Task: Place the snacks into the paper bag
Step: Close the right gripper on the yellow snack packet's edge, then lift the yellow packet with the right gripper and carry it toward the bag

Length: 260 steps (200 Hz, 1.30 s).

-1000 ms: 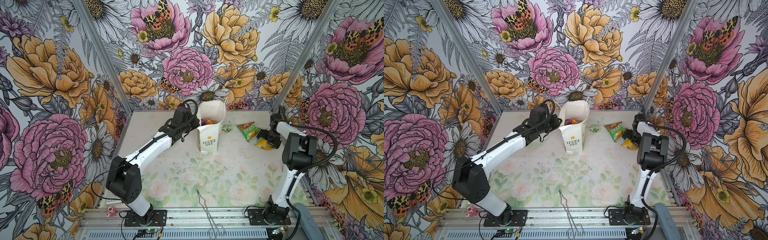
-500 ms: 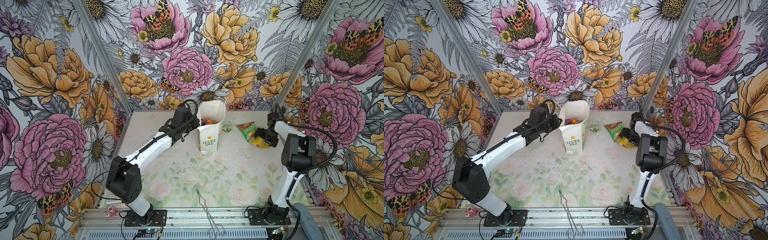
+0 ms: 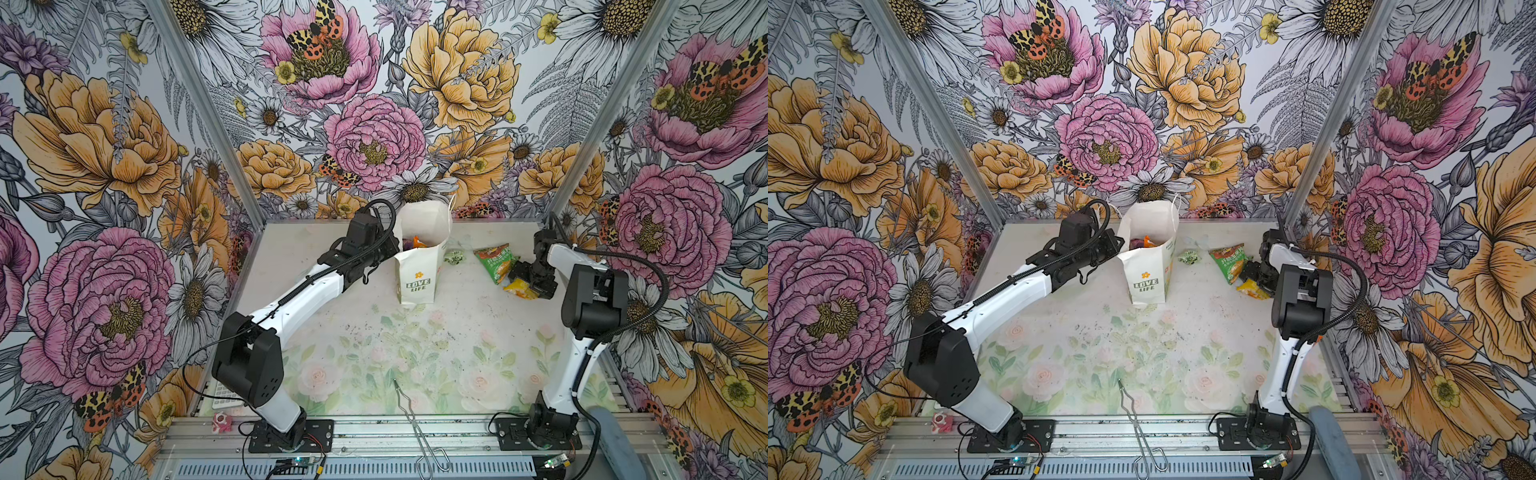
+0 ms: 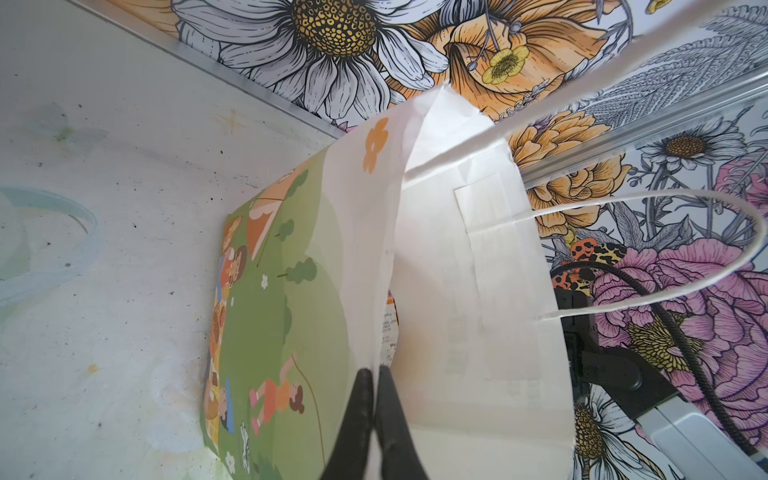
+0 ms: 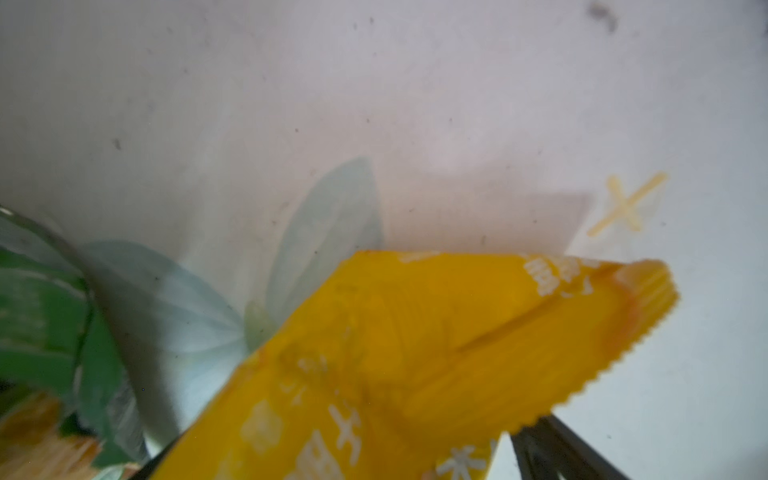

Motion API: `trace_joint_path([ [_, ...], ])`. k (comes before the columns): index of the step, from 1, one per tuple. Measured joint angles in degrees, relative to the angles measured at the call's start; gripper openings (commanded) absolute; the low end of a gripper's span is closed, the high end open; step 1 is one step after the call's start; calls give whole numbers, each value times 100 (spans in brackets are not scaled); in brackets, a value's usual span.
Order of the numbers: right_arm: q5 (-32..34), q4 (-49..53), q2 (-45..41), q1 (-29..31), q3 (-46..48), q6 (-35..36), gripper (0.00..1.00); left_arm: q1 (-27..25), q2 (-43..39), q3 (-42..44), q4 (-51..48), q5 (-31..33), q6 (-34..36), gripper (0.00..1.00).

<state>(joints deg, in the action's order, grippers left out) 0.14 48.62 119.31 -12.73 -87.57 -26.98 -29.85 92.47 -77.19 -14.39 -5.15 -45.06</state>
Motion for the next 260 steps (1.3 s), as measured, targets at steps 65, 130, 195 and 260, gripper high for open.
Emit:
trace_joint_path([
  [65, -201, -50, -74, -7, 0, 232, 43, 9, -46, 94, 87, 0, 0, 0],
  [130, -688, -63, -815, -9, 192, 295, 27, 9, -63, 103, 85, 0, 0, 0],
  [195, -1379, -68, -2269, 22, 162, 345, 22, 9, -63, 103, 85, 0, 0, 0],
  [260, -1902, -31, -3012, 1108, -1069, 680, 21, 9, -74, 107, 85, 0, -2, 0],
])
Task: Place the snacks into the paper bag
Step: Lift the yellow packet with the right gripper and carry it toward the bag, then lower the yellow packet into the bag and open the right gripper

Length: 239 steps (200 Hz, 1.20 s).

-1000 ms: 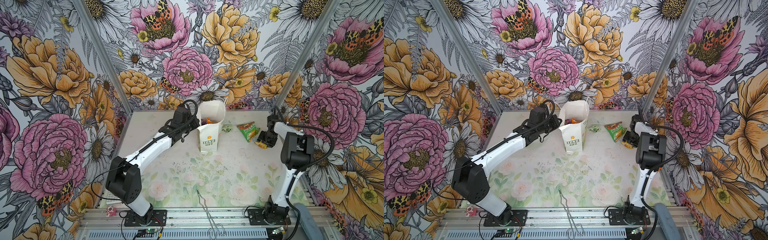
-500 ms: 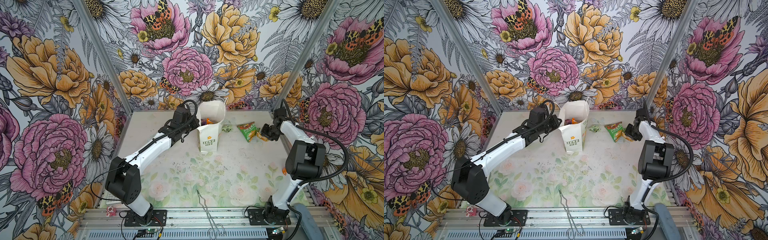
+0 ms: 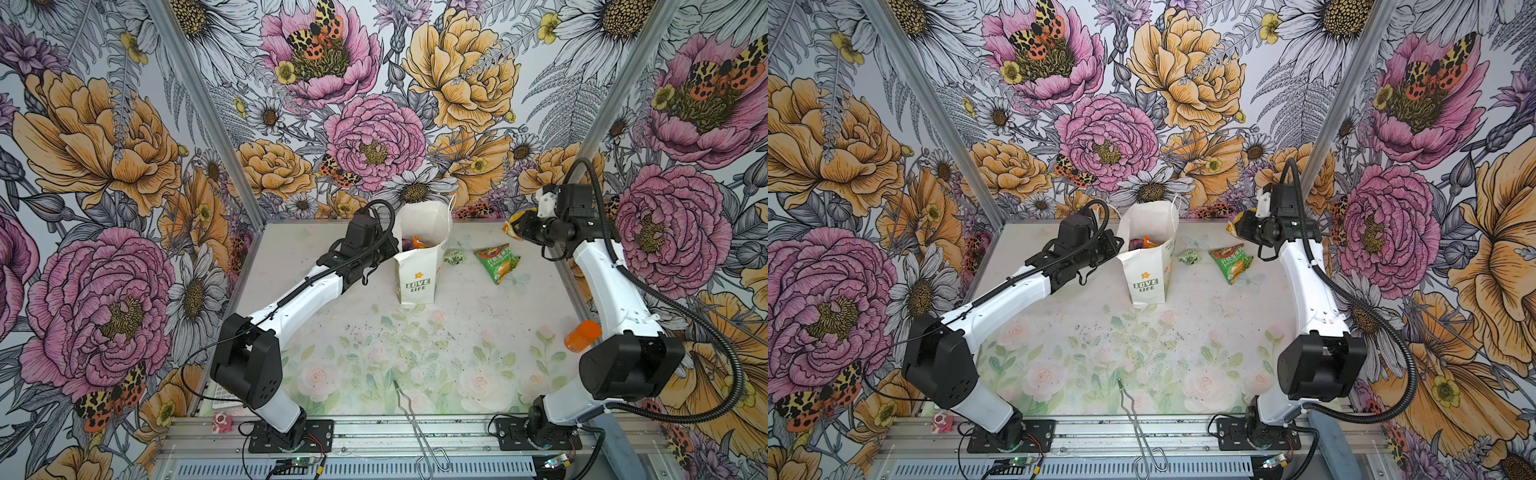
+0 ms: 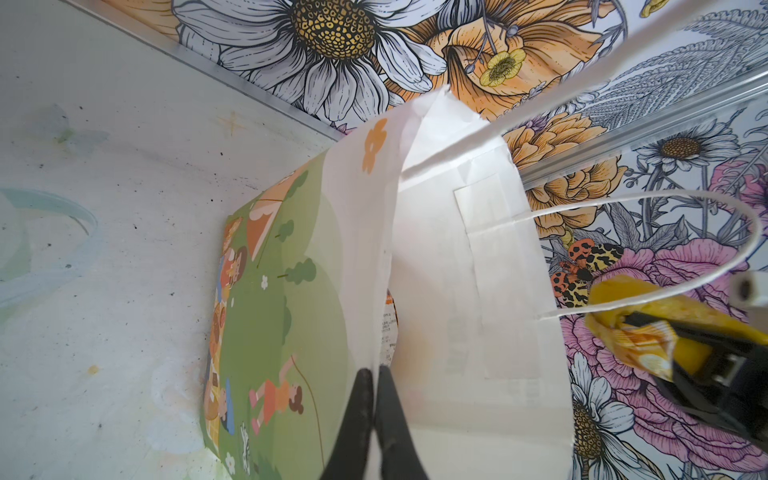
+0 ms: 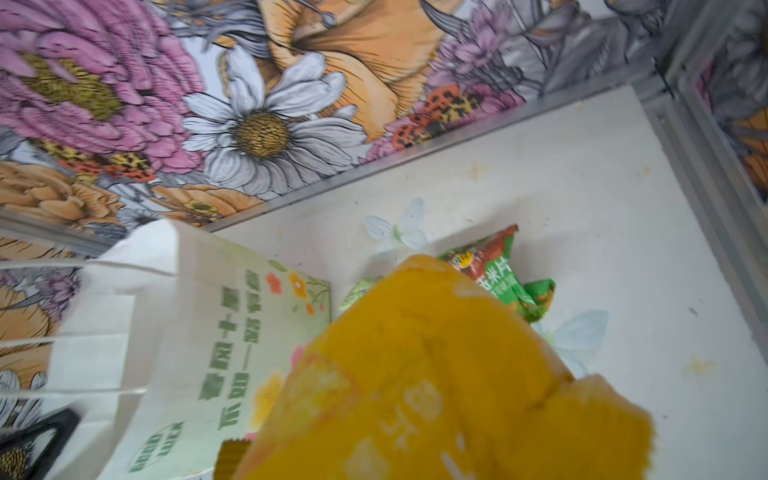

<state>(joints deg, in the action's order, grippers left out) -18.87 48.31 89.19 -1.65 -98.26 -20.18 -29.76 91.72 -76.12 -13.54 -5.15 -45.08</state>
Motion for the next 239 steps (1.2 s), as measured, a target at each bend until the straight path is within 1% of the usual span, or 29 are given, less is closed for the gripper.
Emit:
trace_joint_path([
  [51, 7, -57, -140, 1377, -1058, 273, 21, 0, -66, 74, 4, 0, 0, 0],
  [81, 28, -61, 35, 1895, -1508, 404, 21, 0, -85, 87, 4, 0, 0, 0],
  [124, 83, -63, 734, 2511, -2022, 533, 21, 0, -87, 92, 2, 0, 0, 0],
  [169, 280, -46, 1561, 2861, -2306, 597, 21, 0, -87, 92, 4, 0, 0, 0],
  [210, 400, 33, 2055, 2874, -2507, 597, 21, 0, -87, 92, 4, 2, 0, 0],
  [239, 566, 116, 2319, 2887, -2680, 616, 24, 0, -87, 92, 4, 0, 0, 0],
])
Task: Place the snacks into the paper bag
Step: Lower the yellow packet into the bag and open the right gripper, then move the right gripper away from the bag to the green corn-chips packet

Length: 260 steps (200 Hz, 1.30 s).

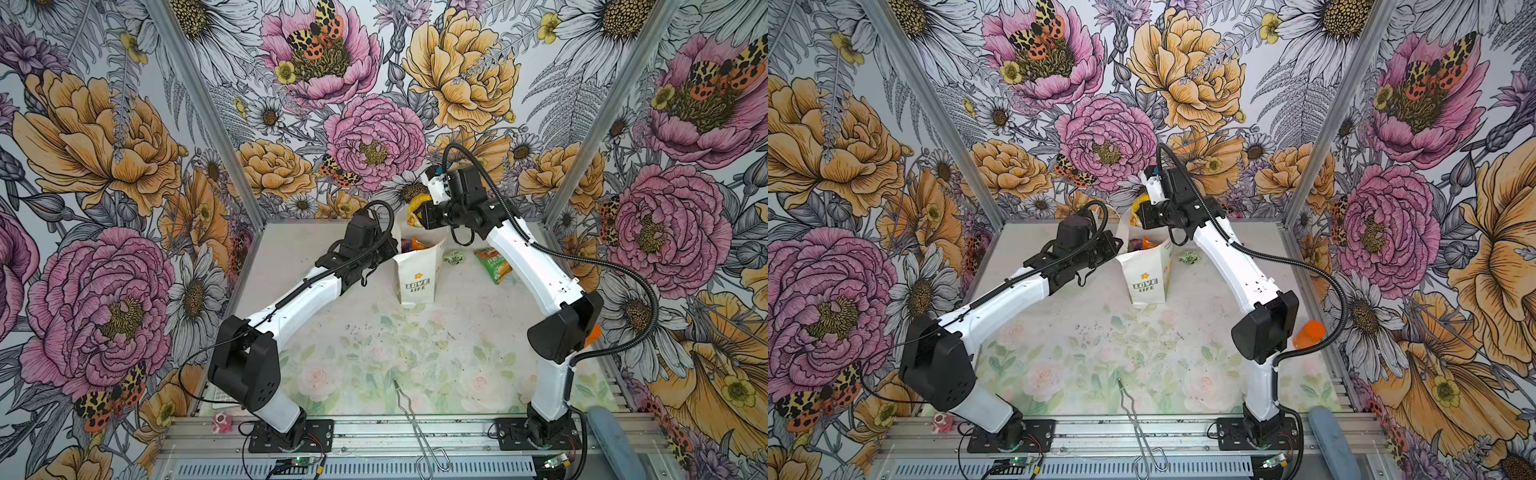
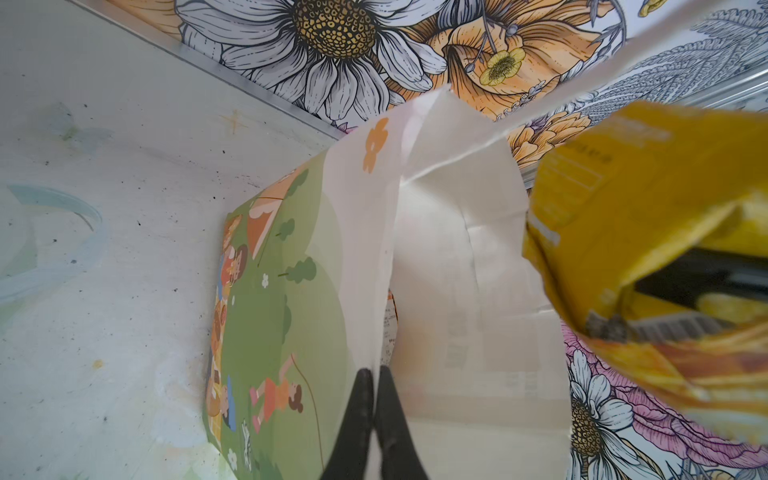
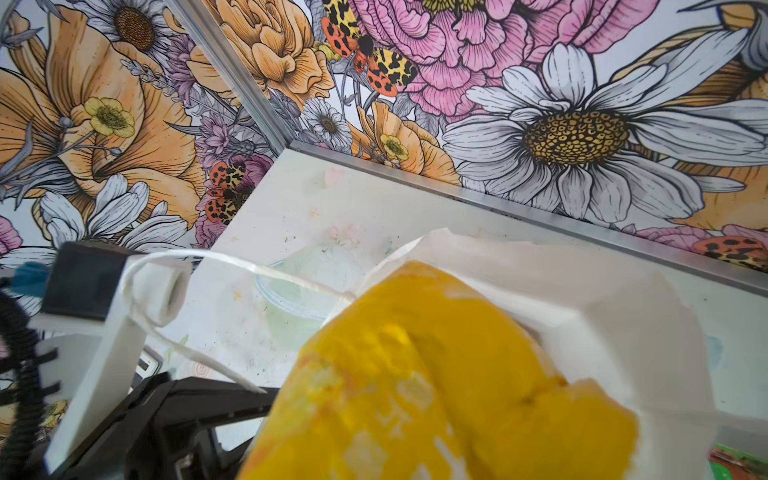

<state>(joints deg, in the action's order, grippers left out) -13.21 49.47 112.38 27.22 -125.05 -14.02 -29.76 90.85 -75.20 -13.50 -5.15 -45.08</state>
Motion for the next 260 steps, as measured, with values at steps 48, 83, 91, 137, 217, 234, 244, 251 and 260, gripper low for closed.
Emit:
trace_joint_path([
  [48, 579, 317, 302, 129, -256, 162, 36, 0, 0, 0, 0, 0, 0, 0],
  [83, 951, 531, 361, 247, -317, 317, 49, 0, 0, 0, 0, 0, 0, 0],
  [91, 1010, 566, 361, 251, -317, 339, 51, 0, 0, 0, 0, 0, 0, 0],
  [137, 1156, 688, 358, 273, -345, 479, 56, 0, 0, 0, 0, 0, 0, 0],
  [217, 1281, 758, -278, 273, -125, 706, 61, 76, -44, 72, 2, 2, 0, 0],
  [234, 1368, 754, -551, 271, -31, 737, 62, 114, -81, 103, -7, 2, 0, 0],
  [244, 1445, 756, -702, 271, 11, 752, 64, 118, -92, 118, -9, 0, 0, 0],
  [251, 1515, 756, -791, 271, 26, 754, 65, 118, -105, 140, -9, 2, 0, 0],
  [260, 1609, 754, -907, 254, 55, 743, 66, 120, -131, 168, -4, 2, 0, 0],
])
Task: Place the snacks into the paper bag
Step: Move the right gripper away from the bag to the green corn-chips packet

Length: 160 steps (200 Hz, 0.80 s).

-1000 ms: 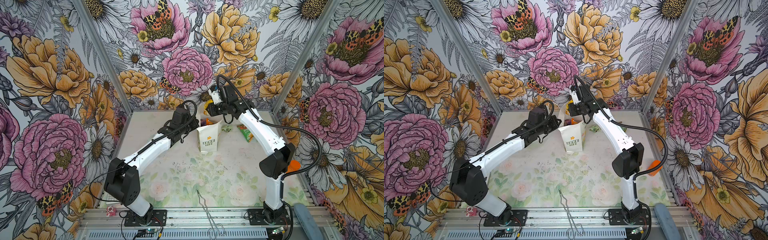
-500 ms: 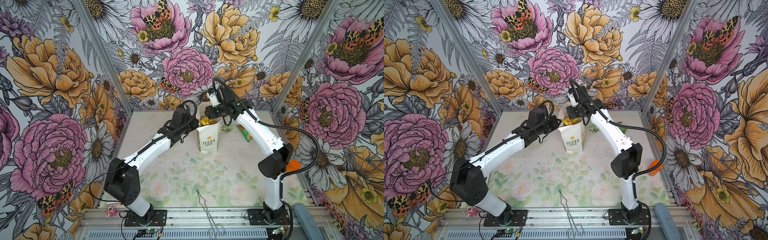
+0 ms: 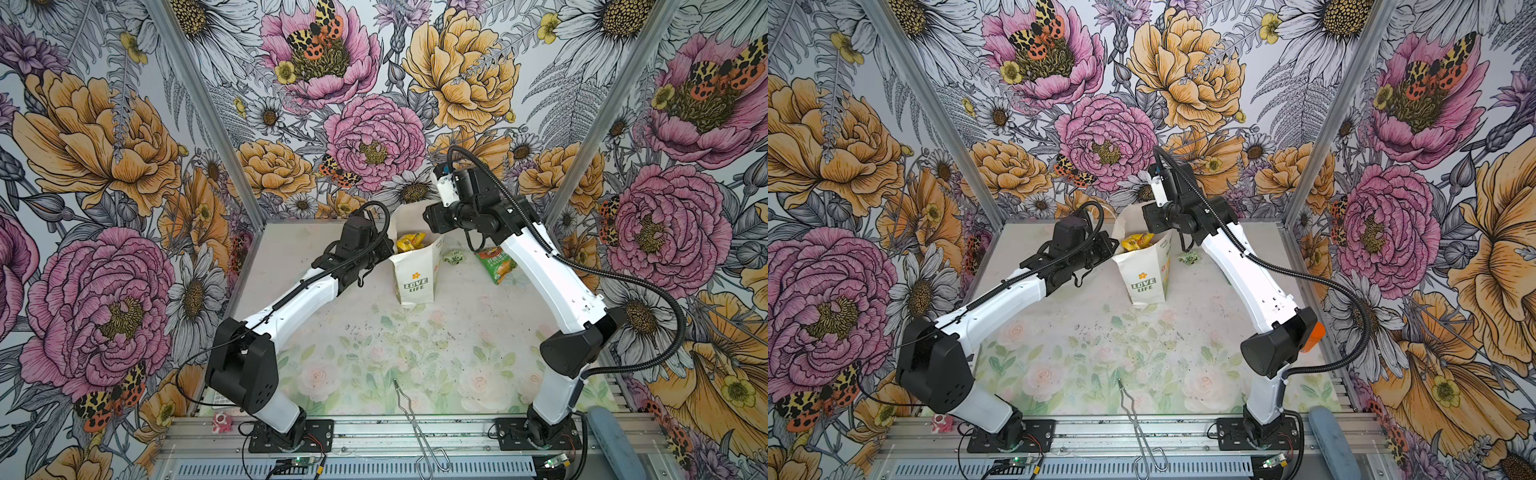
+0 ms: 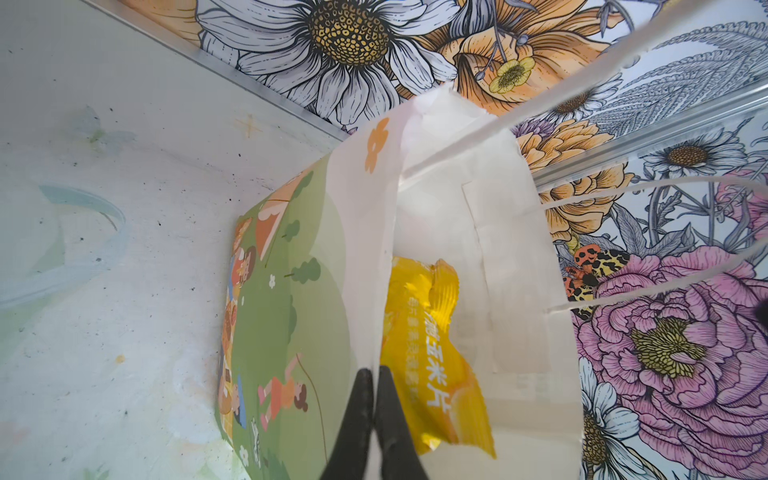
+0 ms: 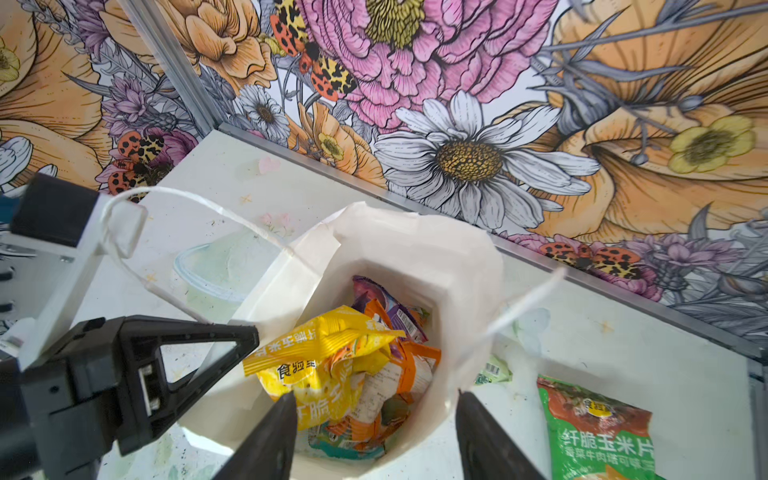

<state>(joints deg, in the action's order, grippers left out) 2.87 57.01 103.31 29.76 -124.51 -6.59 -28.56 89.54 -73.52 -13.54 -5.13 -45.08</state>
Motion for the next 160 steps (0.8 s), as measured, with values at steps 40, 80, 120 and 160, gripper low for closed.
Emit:
trace_joint_path([
  [40, 409, -2, -398, -330, 289, -291, 80, 96, -184, 181, -44, 7, 0, 0],
  [80, 522, -9, -492, -1318, 772, -1104, 89, 315, -356, 391, -146, 87, 0, 0],
  [120, 494, 0, -262, -2221, 1217, -1832, 94, 424, -367, 444, -210, 105, 0, 0],
  [160, 339, -4, 391, -2688, 1333, -2334, 100, 437, -367, 455, -284, 236, 0, 0],
])
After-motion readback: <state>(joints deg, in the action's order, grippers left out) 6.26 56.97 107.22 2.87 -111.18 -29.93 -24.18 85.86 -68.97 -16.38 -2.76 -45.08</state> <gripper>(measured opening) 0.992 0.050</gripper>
